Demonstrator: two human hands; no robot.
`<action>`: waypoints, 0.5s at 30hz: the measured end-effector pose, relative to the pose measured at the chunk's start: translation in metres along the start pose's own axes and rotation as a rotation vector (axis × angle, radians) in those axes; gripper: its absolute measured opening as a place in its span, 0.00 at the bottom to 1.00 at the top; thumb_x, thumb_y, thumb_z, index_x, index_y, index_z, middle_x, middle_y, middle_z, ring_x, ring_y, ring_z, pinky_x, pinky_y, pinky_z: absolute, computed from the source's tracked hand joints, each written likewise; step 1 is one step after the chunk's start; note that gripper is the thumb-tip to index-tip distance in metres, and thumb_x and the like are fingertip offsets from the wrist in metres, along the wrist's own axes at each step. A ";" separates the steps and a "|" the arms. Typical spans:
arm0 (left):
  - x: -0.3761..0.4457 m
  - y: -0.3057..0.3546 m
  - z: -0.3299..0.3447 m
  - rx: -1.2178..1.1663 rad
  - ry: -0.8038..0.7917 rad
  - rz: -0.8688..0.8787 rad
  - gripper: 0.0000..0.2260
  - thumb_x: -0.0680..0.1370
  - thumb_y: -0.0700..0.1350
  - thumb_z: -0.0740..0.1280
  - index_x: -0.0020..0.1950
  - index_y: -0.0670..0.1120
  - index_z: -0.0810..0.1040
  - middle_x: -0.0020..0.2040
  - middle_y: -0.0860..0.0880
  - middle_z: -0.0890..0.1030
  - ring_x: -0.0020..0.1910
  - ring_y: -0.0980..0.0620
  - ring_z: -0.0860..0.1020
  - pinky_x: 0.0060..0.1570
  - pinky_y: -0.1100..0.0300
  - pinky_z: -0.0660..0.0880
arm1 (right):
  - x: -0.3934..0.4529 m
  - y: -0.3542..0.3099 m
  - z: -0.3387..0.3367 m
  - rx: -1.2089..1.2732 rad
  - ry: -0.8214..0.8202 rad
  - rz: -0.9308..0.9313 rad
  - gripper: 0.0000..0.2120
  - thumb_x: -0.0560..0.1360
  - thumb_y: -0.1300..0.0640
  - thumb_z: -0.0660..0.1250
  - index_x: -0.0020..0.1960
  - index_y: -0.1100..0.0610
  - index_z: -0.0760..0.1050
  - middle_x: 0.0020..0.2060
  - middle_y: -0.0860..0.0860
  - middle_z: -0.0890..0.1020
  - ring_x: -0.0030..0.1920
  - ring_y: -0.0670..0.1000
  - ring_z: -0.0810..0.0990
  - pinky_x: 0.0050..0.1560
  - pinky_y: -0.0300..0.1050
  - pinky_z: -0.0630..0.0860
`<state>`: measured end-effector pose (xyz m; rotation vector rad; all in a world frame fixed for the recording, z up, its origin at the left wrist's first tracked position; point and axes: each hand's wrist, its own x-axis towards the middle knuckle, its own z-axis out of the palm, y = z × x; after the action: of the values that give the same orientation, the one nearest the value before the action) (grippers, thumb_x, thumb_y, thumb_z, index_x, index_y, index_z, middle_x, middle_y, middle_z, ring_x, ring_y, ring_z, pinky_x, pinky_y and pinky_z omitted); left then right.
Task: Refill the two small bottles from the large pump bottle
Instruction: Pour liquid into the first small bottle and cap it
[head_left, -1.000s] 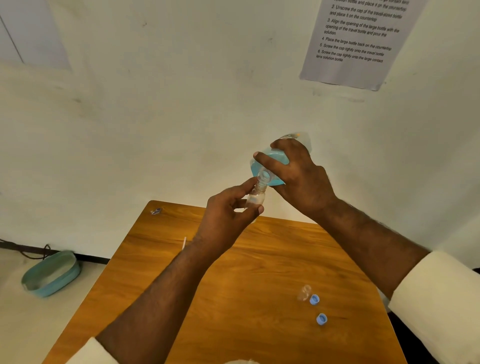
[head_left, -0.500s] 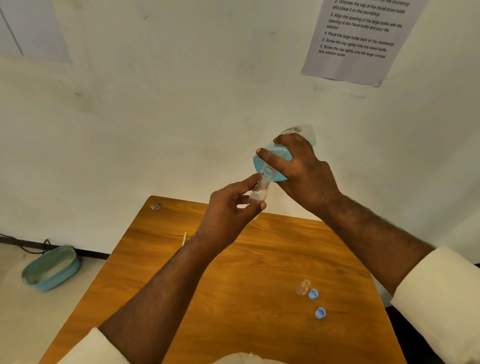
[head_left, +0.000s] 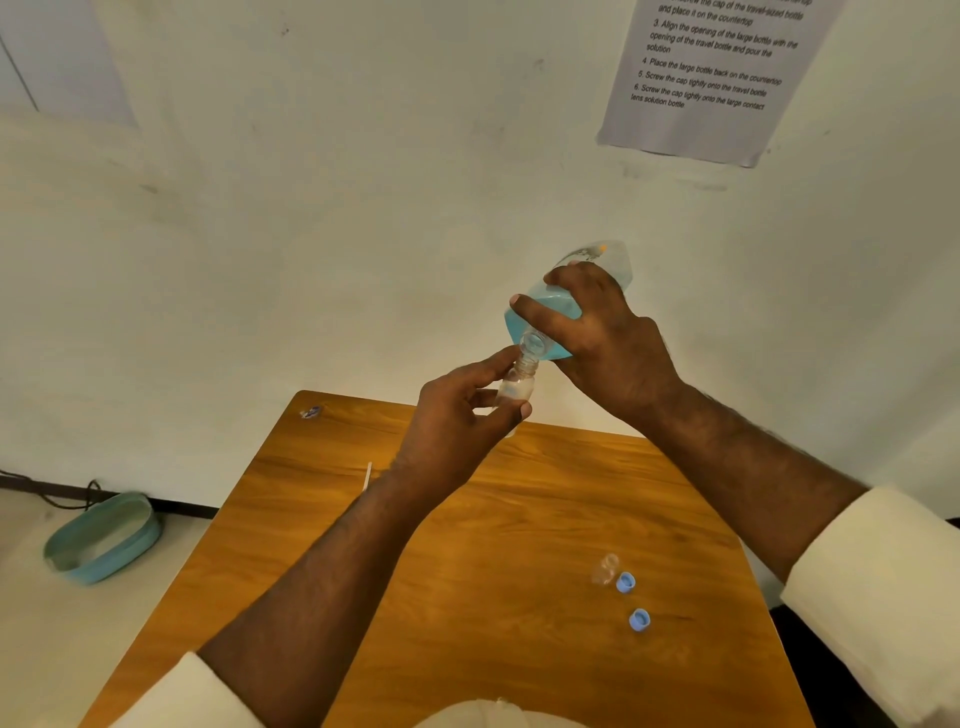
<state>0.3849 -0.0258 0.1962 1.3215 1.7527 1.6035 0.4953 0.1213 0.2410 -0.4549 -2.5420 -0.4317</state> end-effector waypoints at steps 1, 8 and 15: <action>0.000 0.000 0.000 -0.004 -0.001 -0.003 0.25 0.74 0.41 0.72 0.70 0.51 0.71 0.67 0.49 0.77 0.59 0.52 0.79 0.57 0.50 0.79 | 0.000 0.000 0.000 0.001 -0.001 0.000 0.32 0.66 0.64 0.76 0.67 0.53 0.71 0.63 0.63 0.73 0.64 0.64 0.71 0.41 0.61 0.81; 0.001 0.001 0.001 -0.013 -0.001 -0.011 0.26 0.74 0.40 0.72 0.70 0.51 0.71 0.67 0.50 0.77 0.58 0.51 0.79 0.55 0.48 0.80 | 0.001 0.001 0.000 0.002 0.000 0.003 0.32 0.66 0.64 0.77 0.67 0.54 0.71 0.62 0.63 0.73 0.64 0.64 0.71 0.42 0.61 0.81; 0.002 0.002 0.001 -0.009 0.003 -0.011 0.25 0.74 0.40 0.72 0.70 0.51 0.71 0.67 0.49 0.77 0.58 0.50 0.79 0.55 0.48 0.80 | 0.002 0.001 0.001 0.001 0.014 -0.001 0.32 0.66 0.65 0.77 0.67 0.54 0.71 0.62 0.64 0.74 0.63 0.65 0.72 0.41 0.61 0.81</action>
<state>0.3853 -0.0237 0.1982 1.3039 1.7493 1.6070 0.4939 0.1235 0.2412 -0.4490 -2.5288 -0.4324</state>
